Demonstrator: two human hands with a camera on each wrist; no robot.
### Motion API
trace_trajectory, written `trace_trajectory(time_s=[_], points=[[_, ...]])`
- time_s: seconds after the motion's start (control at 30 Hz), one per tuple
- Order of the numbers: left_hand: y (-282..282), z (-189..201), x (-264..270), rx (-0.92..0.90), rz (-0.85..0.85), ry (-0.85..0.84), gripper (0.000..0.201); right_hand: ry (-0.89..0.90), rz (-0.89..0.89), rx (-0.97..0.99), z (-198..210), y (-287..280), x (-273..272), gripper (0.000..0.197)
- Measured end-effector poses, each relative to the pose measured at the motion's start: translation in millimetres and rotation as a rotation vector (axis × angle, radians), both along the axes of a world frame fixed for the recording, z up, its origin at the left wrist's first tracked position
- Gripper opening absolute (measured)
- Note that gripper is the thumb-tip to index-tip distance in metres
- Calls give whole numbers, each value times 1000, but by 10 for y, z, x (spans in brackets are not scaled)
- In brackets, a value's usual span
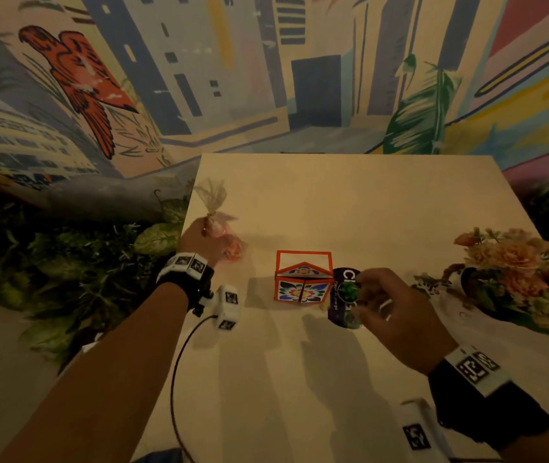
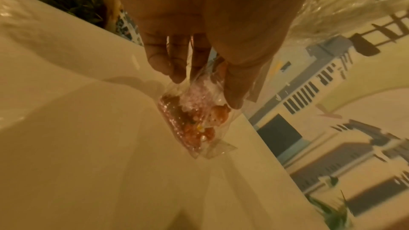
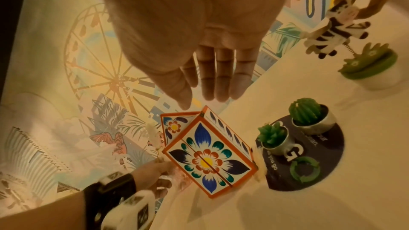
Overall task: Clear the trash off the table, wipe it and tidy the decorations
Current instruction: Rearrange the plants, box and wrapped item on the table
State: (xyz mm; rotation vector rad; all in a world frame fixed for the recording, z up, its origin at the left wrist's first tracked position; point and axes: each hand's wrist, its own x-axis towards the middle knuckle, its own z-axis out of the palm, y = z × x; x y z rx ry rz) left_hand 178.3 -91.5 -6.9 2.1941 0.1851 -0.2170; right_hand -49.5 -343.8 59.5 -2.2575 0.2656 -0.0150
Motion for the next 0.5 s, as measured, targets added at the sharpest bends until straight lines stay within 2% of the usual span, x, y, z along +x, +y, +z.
trace_trajectory(time_s=[0.13, 0.33, 0.5], points=[[29, -114, -360, 45, -17, -33, 36, -48, -2, -82, -17, 18, 209, 54], [-12, -108, -683, 68, 12, -35, 46, 59, 196, -250, -42, 98, 623, 91], [-11, -116, -799, 75, 22, -32, 51, 173, 281, -267, 15, 193, 815, 92]])
